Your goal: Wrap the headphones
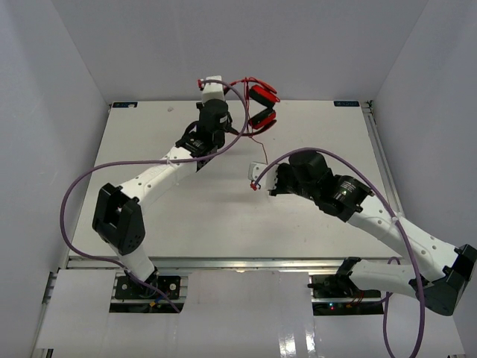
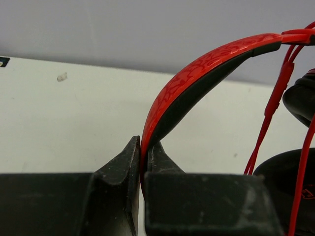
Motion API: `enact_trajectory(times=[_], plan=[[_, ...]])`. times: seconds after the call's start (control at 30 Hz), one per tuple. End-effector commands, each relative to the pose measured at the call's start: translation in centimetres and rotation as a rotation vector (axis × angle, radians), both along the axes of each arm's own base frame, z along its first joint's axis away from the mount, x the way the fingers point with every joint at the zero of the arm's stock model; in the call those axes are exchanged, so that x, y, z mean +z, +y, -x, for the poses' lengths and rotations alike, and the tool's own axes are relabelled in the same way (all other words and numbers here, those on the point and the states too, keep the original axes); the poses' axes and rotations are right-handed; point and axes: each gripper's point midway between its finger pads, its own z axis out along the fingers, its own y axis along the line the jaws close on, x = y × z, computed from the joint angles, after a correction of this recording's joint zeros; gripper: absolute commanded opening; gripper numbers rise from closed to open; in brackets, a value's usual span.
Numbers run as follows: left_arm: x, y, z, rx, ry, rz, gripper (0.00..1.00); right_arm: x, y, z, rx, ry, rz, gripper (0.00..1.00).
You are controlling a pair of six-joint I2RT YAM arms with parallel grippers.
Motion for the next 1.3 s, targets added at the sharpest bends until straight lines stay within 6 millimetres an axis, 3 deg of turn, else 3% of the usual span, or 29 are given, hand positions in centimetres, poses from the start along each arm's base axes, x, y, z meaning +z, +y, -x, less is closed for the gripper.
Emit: enact_trajectory(times=[0.0, 0.07, 0.13, 0.27, 0.37, 0.5, 0.6, 0.7, 0.77, 0.9, 1.0, 1.07, 1.13, 1.27], plan=[[-3.3, -2.4, 2.3, -0.241, 0.091, -0.07, 0.0, 8.7, -4.9, -4.8, -0.294, -0.352, 0.05, 0.08], [-4.9, -3.4, 3.7, -0.334, 0.125, -0.071, 0.0, 9.7, -4.7, -5.2, -0.298, -0.382, 0.033, 0.08], [-5.1, -5.1, 6.3, -0.506, 0.134, -0.05, 0.0, 10.2, -4.6, -6.0, -0.293, -0.437, 0.011, 0.08], [-6.1, -8.3, 11.2, -0.82, 0.189, -0.018, 0.0, 8.8, -5.4, -7.4, -0.296, -0.455, -0.041, 0.08], [-5.9, -10.5, 15.4, -1.068, 0.206, 0.036, 0.0, 7.0, -6.2, -8.7, -0.29, -0.362, -0.132, 0.08], [-3.1, -11.3, 18.8, -1.241, 0.13, 0.094, 0.0, 3.1, -6.2, -9.5, -0.222, -0.165, -0.252, 0.08], [-0.5, -11.4, 20.3, -1.295, 0.071, 0.143, 0.0, 0.6, -5.3, -8.9, -0.142, 0.022, -0.337, 0.08], [1.8, -11.6, 21.4, -1.338, 0.028, 0.185, 0.0, 0.4, -6.0, -8.6, -0.103, 0.182, -0.479, 0.08], [3.2, -11.6, 21.6, -1.343, 0.0, 0.209, 0.0, 0.6, -4.6, -6.8, 0.013, 0.327, -0.583, 0.08], [6.2, -11.6, 20.5, -1.277, -0.032, 0.272, 0.0, 1.6, -2.8, -3.0, 0.222, 0.603, -0.735, 0.08], [8.4, -11.6, 19.6, -1.226, -0.056, 0.311, 0.0, 1.9, -1.9, -1.9, 0.302, 0.754, -0.797, 0.08], [9.4, -11.7, 19.2, -1.205, -0.057, 0.346, 0.0, 2.3, -1.5, -1.3, 0.334, 0.835, -0.834, 0.08], [9.8, -11.8, 18.6, -1.175, -0.051, 0.372, 0.0, 3.2, -1.2, -1.4, 0.376, 0.808, -0.854, 0.1], [11.3, -11.8, 17.5, -1.123, -0.068, 0.431, 0.0, 2.8, -0.3, -0.4, 0.385, 0.905, -0.889, 0.17]])
